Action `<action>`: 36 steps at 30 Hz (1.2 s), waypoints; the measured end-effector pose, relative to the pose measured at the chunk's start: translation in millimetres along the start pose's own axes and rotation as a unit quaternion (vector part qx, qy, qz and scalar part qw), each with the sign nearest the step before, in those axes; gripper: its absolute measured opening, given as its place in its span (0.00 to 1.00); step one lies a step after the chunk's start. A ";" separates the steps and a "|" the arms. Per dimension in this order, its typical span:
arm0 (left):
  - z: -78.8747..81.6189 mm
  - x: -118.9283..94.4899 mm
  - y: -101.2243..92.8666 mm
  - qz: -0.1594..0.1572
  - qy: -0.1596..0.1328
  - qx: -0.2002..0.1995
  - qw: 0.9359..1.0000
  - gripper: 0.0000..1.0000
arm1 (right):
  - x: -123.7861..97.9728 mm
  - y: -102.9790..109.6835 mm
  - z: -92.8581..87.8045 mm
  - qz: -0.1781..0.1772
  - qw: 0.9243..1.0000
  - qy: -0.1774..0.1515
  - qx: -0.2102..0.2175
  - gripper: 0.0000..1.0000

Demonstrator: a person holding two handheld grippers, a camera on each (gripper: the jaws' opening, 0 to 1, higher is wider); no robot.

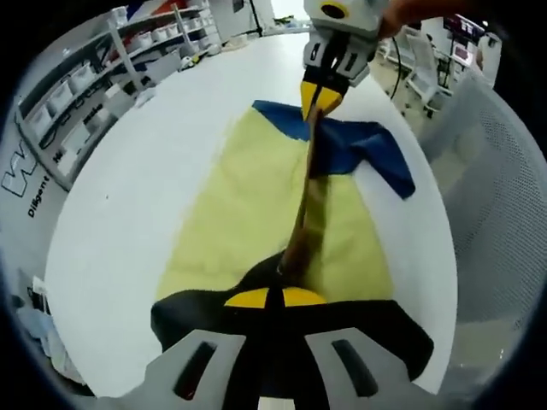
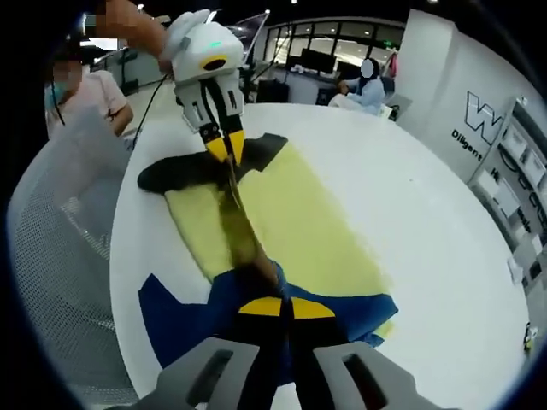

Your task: Fold the garment on the visible template until the final outline fits inside the template.

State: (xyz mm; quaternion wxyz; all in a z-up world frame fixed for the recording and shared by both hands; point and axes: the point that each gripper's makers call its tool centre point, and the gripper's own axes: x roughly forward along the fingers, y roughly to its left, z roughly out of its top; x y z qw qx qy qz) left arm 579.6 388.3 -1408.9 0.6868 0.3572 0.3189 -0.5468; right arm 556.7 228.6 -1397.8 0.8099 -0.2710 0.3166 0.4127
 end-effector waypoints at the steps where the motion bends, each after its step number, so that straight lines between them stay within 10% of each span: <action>1: 1.5 -2.9 1.4 0.002 -0.002 -0.008 1.000 0.01 | -1.3 -1.5 2.6 -0.002 1.000 -0.002 -0.002 0.00; 36: 61.8 -92.0 101.9 0.114 -0.063 -0.084 0.988 0.01 | -40.7 -103.4 120.3 -0.110 0.988 -0.085 -0.066 0.00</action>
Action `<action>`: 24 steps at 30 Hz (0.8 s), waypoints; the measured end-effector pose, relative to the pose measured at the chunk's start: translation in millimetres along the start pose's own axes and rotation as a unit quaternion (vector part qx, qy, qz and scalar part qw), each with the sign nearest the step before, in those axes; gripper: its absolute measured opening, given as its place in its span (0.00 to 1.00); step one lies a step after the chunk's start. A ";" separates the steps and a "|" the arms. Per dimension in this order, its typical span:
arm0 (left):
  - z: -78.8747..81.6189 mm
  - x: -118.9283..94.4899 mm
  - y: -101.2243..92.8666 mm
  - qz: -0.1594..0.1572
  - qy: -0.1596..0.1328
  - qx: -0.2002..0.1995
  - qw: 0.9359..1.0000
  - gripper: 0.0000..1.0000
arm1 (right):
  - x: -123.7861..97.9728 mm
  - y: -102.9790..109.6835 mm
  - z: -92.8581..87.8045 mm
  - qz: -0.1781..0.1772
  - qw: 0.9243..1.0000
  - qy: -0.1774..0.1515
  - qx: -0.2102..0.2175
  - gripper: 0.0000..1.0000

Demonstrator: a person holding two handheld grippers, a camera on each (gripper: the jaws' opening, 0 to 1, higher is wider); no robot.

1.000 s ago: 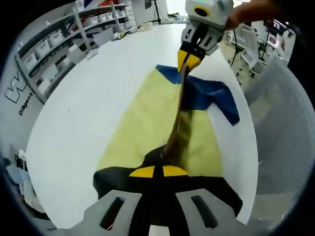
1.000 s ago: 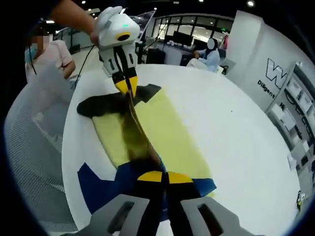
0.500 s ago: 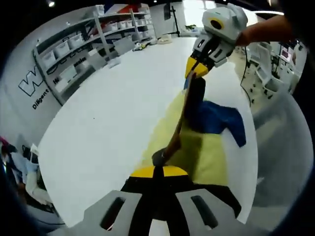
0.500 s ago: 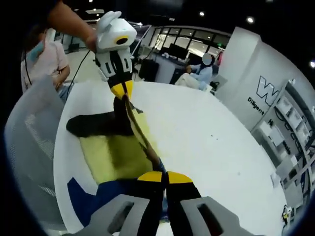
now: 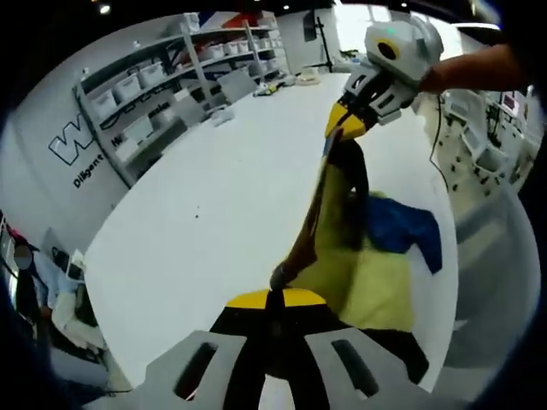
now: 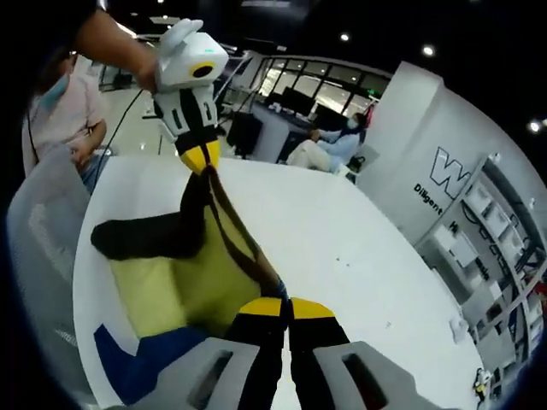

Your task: Fold the garment on the visible template until the final outline fits inside the template.

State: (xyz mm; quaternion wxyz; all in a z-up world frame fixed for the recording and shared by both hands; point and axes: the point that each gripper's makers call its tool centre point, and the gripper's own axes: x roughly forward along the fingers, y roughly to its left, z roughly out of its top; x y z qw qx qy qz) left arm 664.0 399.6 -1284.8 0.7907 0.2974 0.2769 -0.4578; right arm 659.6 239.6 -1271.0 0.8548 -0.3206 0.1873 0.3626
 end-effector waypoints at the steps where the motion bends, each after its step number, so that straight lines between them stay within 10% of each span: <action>1: 0.5 0.7 1.7 0.001 0.001 -0.001 1.000 0.01 | 1.2 -2.3 0.9 -0.001 1.000 0.000 0.002 0.00; 24: 12.0 33.7 62.2 0.058 0.010 -0.032 0.998 0.01 | 48.8 -46.5 -4.7 -0.035 0.998 0.027 0.043 0.00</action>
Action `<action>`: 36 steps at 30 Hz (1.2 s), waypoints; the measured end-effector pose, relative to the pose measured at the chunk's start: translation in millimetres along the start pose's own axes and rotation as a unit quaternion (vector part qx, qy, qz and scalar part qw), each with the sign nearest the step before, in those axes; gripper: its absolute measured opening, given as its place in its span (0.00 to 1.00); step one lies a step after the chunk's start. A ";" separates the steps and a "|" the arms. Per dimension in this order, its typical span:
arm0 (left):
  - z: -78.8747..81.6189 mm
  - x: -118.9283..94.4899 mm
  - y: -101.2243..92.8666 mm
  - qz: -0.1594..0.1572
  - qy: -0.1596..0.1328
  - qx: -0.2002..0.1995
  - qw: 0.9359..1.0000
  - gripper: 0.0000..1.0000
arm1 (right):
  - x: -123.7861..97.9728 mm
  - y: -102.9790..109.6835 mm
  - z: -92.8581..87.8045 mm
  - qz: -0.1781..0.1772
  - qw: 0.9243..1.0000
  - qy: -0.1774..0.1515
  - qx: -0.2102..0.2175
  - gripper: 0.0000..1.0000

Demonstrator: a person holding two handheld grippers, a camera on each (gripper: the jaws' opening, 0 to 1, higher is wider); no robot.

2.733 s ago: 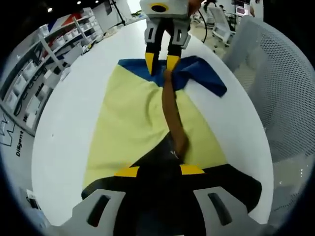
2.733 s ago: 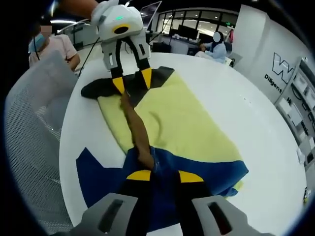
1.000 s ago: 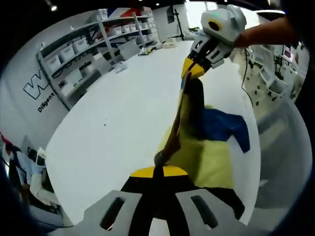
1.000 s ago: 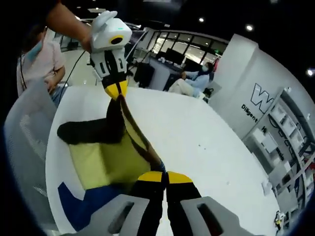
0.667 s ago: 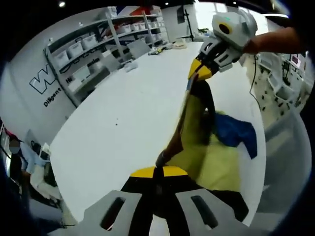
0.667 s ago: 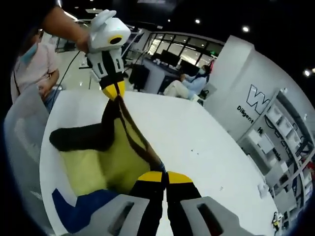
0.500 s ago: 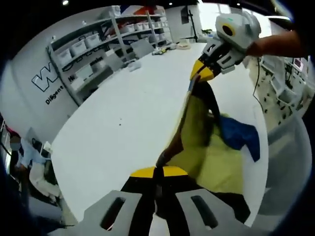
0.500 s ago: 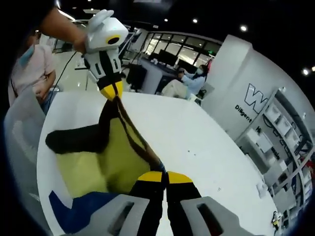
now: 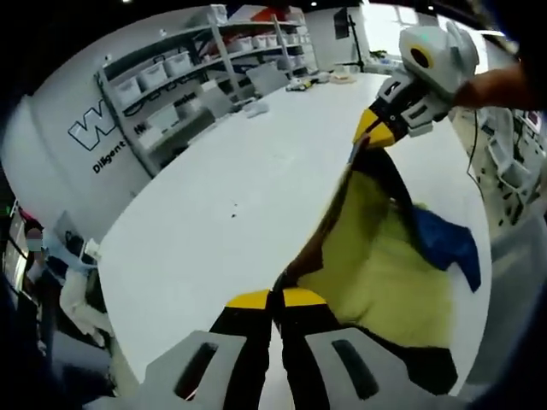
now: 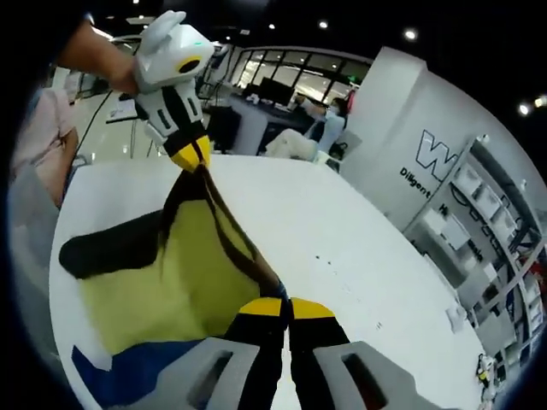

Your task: Fold the garment on the visible template until the final outline fits inside the template.

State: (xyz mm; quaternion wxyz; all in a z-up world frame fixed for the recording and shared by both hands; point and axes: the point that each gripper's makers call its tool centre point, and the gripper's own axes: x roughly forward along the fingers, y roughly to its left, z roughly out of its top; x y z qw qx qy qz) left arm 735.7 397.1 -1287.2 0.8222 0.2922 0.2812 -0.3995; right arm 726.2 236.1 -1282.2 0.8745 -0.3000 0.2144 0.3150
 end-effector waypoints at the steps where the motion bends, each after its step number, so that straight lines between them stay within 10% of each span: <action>1: 0.6 2.4 2.1 0.001 -0.001 0.001 1.000 0.01 | 1.6 -1.6 -1.1 -0.002 1.000 0.002 0.001 0.00; 16: 7.1 47.7 30.4 0.019 -0.003 0.011 1.000 0.01 | 34.1 -23.4 -20.9 -0.025 0.998 0.030 0.042 0.00; 36: -26.3 106.2 45.3 0.018 0.035 0.010 0.999 0.01 | 96.4 -24.8 -61.5 -0.020 0.996 0.077 0.045 0.00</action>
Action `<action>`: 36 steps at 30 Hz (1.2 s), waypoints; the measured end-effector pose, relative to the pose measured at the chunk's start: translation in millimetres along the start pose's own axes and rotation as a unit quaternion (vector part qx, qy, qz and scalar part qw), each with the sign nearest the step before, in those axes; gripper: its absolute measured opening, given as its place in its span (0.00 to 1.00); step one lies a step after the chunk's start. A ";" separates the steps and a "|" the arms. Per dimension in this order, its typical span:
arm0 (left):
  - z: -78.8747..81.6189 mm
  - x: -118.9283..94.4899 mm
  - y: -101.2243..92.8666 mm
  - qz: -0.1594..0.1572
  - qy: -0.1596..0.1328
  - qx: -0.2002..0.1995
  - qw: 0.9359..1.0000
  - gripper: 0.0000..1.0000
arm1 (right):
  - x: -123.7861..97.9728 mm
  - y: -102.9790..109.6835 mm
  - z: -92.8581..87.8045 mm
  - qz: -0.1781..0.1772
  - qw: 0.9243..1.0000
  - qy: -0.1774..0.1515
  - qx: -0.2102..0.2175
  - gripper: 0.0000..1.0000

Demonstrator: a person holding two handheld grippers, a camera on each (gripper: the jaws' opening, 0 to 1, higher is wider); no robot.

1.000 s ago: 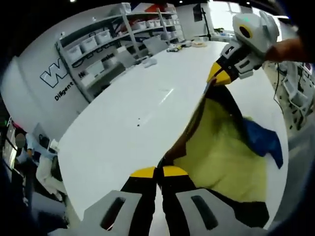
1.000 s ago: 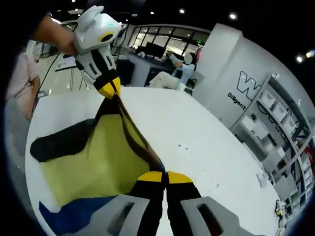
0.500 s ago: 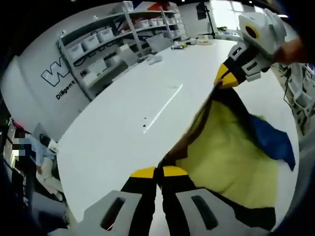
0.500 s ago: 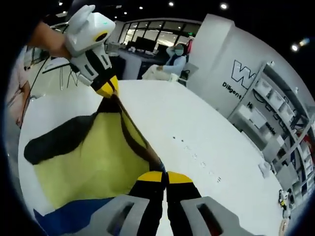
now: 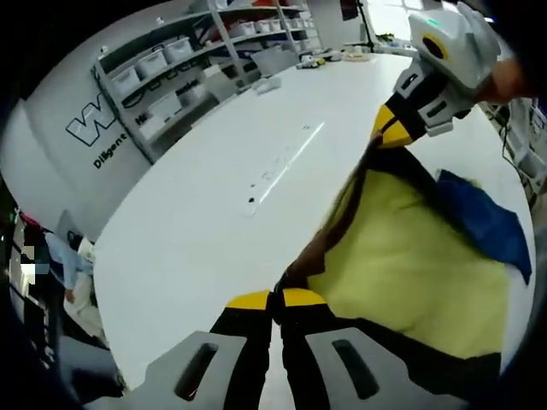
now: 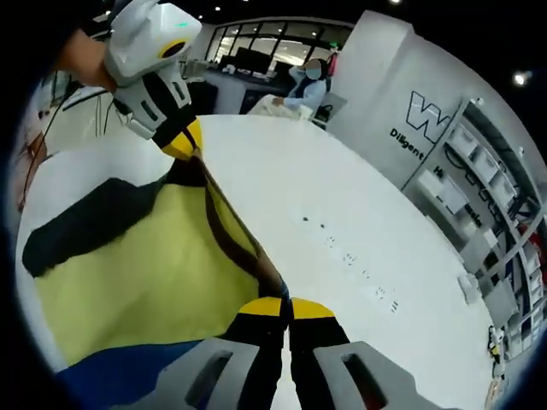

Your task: Fold the garment on the visible template until the final outline fits inside the template.

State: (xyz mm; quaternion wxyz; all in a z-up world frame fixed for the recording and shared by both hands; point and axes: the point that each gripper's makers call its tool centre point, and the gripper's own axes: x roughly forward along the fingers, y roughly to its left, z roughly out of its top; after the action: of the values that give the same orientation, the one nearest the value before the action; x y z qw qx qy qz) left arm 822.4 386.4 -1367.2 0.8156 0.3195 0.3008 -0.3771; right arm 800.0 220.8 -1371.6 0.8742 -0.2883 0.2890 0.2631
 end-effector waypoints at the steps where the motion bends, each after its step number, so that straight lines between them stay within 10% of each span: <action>1: -2.5 1.8 -0.7 -0.003 0.003 -0.004 1.000 0.01 | 1.4 -0.1 -1.0 0.000 1.000 0.001 0.005 0.00; 36: -34.2 39.0 18.7 0.030 0.044 -0.058 0.997 0.06 | 43.7 -8.7 -11.4 -0.010 1.000 0.023 0.001 0.11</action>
State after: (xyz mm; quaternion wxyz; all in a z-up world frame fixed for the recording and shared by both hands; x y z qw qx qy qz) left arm 849.8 405.1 -1411.2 0.8296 0.2969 0.3479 -0.3203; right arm 831.8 220.1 -1404.9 0.8700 -0.2967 0.3064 0.2473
